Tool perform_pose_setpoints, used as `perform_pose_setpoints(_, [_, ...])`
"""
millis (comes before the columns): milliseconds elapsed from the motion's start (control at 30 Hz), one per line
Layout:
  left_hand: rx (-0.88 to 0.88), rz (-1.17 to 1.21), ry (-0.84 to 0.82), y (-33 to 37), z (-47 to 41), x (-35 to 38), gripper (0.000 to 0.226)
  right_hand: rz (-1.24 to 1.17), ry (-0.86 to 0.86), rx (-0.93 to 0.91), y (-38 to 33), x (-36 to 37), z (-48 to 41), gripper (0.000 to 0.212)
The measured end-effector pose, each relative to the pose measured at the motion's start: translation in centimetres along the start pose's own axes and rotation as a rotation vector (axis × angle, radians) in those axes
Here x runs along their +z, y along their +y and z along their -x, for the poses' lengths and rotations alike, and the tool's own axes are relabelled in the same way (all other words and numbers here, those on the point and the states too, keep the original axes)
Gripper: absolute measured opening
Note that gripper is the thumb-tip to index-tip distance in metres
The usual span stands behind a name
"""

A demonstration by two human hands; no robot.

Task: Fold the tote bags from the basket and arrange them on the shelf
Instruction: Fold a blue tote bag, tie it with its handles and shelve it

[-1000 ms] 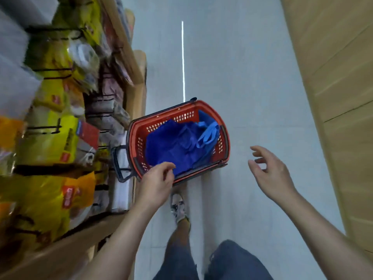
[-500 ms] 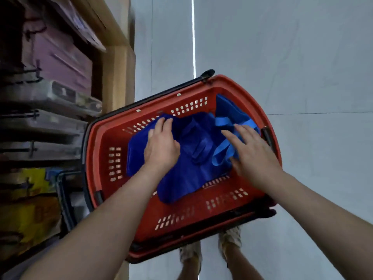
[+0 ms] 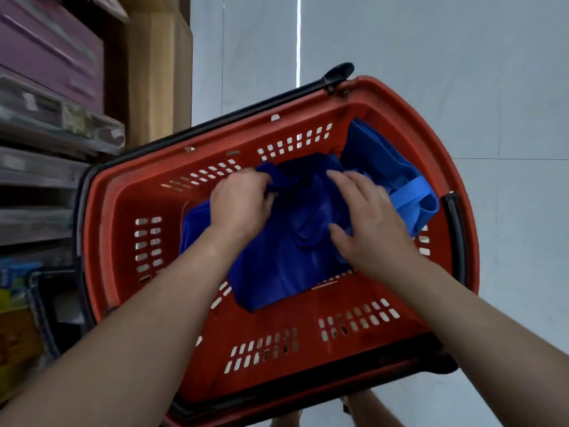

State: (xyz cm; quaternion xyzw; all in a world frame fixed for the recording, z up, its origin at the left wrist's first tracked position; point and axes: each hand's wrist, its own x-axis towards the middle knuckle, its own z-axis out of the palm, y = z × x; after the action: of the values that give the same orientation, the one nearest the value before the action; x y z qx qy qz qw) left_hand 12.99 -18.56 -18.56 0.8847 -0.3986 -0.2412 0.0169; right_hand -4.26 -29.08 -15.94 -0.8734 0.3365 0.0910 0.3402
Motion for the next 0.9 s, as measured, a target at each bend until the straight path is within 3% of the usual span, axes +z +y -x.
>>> perform_pose_setpoints(100, [0.229,0.127,0.109,2.1,4.7,-1.9,0.012,-0.011,-0.139,-0.045,-1.7,0.1,-0.7,0.1])
perform_pose_setpoints(167, [0.281,0.206,0.217,3.1,8.4,-3.4,0.014,-0.064,-0.094,-0.099,-2.3,-0.3,-0.7,0.074])
perform_pose_setpoints(233, [0.196,0.287,0.319,3.2,11.4,-5.6,0.022,-0.127,-0.033,-0.099,-2.8,-1.5,0.0,0.029])
perform_pose_setpoints(267, [0.104,0.306,0.332,2.9,12.5,-6.9,0.039,-0.148,-0.045,-0.086,-3.2,-2.3,0.6,0.017])
perform_pose_setpoints(333, [-0.025,0.223,0.259,1.6,13.8,-9.4,0.069,-0.137,-0.095,-0.083,-4.1,-4.1,2.1,0.018])
perform_pose_setpoints(367, [-0.029,0.173,0.21,0.9,14.2,-10.5,0.07,-0.128,-0.11,-0.093,-4.6,-5.3,2.9,0.023])
perform_pose_setpoints(500, [0.021,0.236,0.133,-0.4,15.1,-16.0,0.01,-0.294,-0.12,-0.038,-7.8,-11.7,5.7,0.026])
perform_pose_setpoints(600, [0.013,0.223,0.214,0.2,16.2,-21.0,0.016,-0.303,-0.021,0.107,-9.9,-15.7,6.9,0.005])
perform_pose_setpoints(667, [0.018,0.122,0.317,1.3,17.6,-24.2,0.018,-0.214,0.104,0.239,-11.5,-17.7,7.7,0.033])
perform_pose_setpoints(700, [0.004,0.129,0.37,1.9,18.4,-25.8,0.018,-0.177,0.2,0.281,-12.5,-18.9,8.2,0.037])
perform_pose_setpoints(800, [-0.086,0.307,0.477,4.1,21.7,-30.8,0.015,-0.176,0.396,0.24,-16.3,-22.3,11.1,0.055])
perform_pose_setpoints(900, [-0.211,0.596,0.543,6.0,25.1,-34.7,0.024,-0.472,0.212,0.102,-21.2,-24.8,15.1,0.076])
